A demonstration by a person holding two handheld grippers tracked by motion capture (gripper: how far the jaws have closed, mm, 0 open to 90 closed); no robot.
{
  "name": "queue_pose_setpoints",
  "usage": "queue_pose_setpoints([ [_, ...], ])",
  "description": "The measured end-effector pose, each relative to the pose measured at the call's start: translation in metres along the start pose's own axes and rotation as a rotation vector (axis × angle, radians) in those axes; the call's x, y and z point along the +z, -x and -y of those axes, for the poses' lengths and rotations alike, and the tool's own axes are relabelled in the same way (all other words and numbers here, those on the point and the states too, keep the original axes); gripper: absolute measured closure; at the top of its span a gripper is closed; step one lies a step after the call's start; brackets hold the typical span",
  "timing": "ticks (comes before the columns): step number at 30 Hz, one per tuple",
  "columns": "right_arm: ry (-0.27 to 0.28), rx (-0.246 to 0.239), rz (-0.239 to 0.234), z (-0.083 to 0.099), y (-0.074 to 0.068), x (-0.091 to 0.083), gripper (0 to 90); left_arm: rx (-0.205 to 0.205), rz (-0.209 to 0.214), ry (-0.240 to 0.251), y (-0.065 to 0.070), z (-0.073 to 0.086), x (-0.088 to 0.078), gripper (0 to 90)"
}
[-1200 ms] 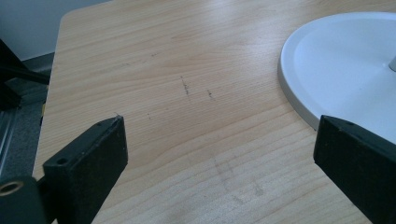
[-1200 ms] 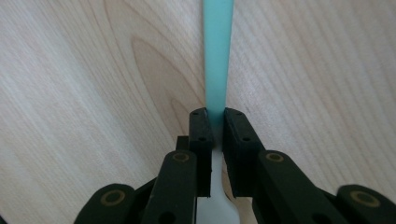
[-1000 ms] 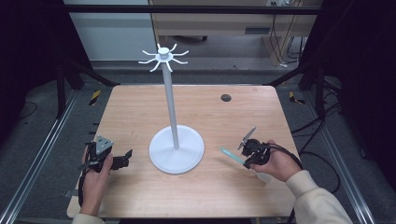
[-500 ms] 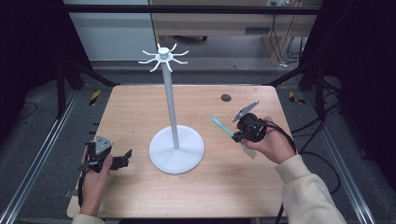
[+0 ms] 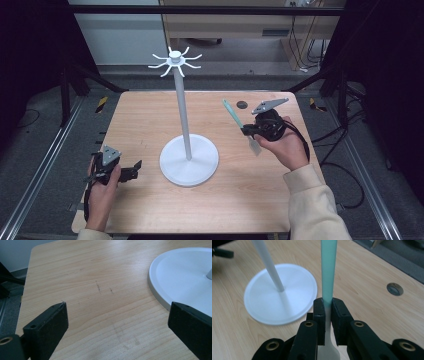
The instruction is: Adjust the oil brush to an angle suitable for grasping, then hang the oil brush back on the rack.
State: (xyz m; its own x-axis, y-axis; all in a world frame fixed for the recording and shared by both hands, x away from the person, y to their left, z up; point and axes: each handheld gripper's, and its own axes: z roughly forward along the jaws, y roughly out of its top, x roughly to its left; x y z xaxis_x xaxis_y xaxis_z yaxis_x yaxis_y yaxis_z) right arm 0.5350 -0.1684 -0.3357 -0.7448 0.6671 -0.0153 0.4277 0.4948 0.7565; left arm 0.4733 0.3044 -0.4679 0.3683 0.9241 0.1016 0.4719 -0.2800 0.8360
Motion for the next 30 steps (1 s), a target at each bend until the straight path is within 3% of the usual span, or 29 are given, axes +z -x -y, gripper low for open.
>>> queue_pose_setpoints([
  [7, 0.083, 0.019, -0.009, -0.003, -0.013, 0.008, 82.3, -0.005, 0.004, 0.001, 0.000, 0.001, 0.000, 2.5],
  [13, 0.093, 0.022, -0.018, -0.003, -0.019, 0.011, 82.3, -0.006, 0.006, 0.002, -0.001, 0.000, 0.002, 2.5],
  [18, 0.121, 0.009, -0.004, -0.002, -0.026, 0.003, 82.3, -0.004, 0.002, 0.003, 0.000, -0.001, 0.001, 2.5],
  [25, 0.229, 0.030, 0.000, -0.003, -0.033, -0.013, 82.3, 0.000, 0.003, 0.004, 0.000, -0.002, 0.002, 2.5],
  [30, 0.276, 0.036, 0.012, -0.005, -0.036, -0.017, 82.3, -0.003, 0.003, 0.006, -0.001, -0.002, 0.002, 2.5],
])
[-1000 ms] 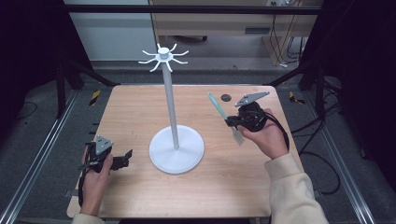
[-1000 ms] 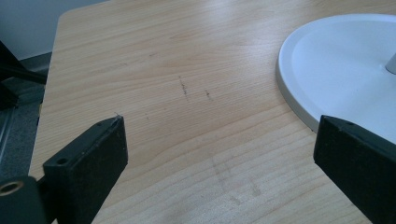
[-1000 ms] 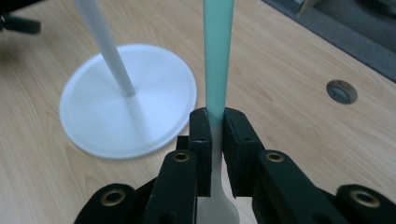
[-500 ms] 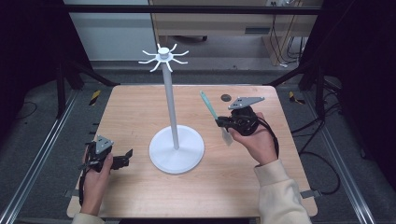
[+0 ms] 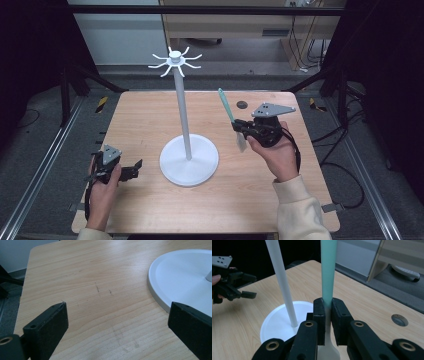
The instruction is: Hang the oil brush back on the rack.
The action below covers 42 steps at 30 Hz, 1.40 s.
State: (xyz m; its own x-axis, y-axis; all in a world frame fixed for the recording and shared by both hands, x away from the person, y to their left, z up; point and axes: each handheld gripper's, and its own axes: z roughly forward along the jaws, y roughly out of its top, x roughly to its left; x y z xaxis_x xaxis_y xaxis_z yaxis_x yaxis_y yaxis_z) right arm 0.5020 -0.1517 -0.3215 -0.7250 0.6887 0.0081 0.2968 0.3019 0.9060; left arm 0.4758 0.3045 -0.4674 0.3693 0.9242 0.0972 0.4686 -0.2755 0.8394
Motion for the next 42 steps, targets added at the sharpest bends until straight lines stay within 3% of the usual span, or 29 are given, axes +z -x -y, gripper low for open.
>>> queue_pose_setpoints([
  [8, 0.057, 0.009, 0.014, -0.004, -0.004, -0.006, 82.3, 0.004, 0.005, 0.003, 0.001, 0.000, 0.000, 2.5],
  [22, 0.144, 0.021, -0.004, -0.014, -0.013, -0.019, 82.3, 0.003, -0.001, 0.000, 0.000, 0.000, -0.001, 2.4],
  [42, 0.178, 0.005, -0.031, -0.024, -0.030, -0.020, 82.3, 0.013, 0.004, -0.006, 0.003, 0.000, 0.001, 2.4],
])
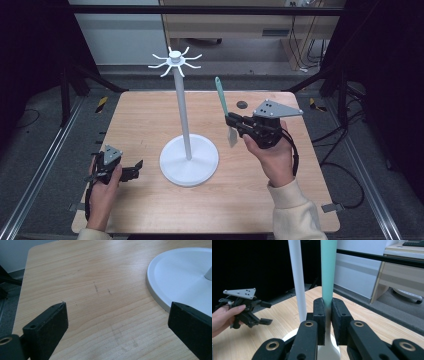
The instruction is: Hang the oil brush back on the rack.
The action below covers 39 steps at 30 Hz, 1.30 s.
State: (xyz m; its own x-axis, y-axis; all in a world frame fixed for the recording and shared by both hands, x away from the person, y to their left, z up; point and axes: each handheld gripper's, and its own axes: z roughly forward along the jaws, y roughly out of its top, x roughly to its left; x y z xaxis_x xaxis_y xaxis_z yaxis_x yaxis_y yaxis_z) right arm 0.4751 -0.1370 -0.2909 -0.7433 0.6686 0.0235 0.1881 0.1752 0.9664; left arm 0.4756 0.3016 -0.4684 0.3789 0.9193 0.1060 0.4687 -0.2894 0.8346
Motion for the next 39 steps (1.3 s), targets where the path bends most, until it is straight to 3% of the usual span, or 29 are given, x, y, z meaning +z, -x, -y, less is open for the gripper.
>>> queue_pose_setpoints([
  [21, 0.042, -0.048, -0.031, -0.020, -0.014, 0.004, 82.3, 0.004, -0.001, -0.006, 0.000, 0.001, -0.001, 2.4],
  [39, 0.048, -0.061, -0.068, -0.036, -0.007, 0.006, 82.2, 0.000, -0.004, -0.005, 0.000, 0.002, -0.002, 2.4],
])
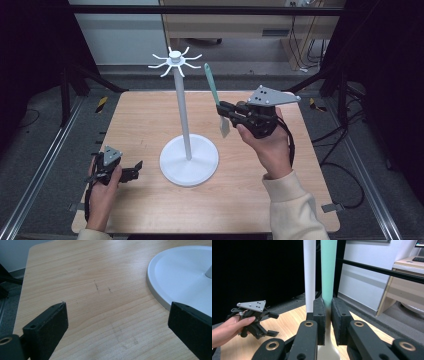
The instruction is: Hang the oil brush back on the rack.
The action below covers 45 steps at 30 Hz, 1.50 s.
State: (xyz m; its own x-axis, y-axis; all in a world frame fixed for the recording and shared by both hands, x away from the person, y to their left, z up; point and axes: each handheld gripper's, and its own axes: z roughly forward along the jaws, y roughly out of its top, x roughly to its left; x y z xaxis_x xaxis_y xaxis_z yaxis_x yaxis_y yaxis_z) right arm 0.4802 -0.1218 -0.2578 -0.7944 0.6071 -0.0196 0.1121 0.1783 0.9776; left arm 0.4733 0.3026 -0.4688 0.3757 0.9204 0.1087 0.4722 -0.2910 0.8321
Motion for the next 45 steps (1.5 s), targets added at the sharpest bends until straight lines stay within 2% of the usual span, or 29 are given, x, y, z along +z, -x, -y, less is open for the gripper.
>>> queue_pose_setpoints([
  [14, -0.003, -0.006, -0.018, -0.003, -0.004, 0.005, 82.2, 0.001, 0.004, -0.002, 0.000, 0.000, 0.000, 2.4],
  [45, -0.024, 0.004, -0.032, -0.005, -0.001, 0.019, 82.2, 0.003, 0.007, -0.003, 0.001, 0.000, 0.000, 2.4],
])
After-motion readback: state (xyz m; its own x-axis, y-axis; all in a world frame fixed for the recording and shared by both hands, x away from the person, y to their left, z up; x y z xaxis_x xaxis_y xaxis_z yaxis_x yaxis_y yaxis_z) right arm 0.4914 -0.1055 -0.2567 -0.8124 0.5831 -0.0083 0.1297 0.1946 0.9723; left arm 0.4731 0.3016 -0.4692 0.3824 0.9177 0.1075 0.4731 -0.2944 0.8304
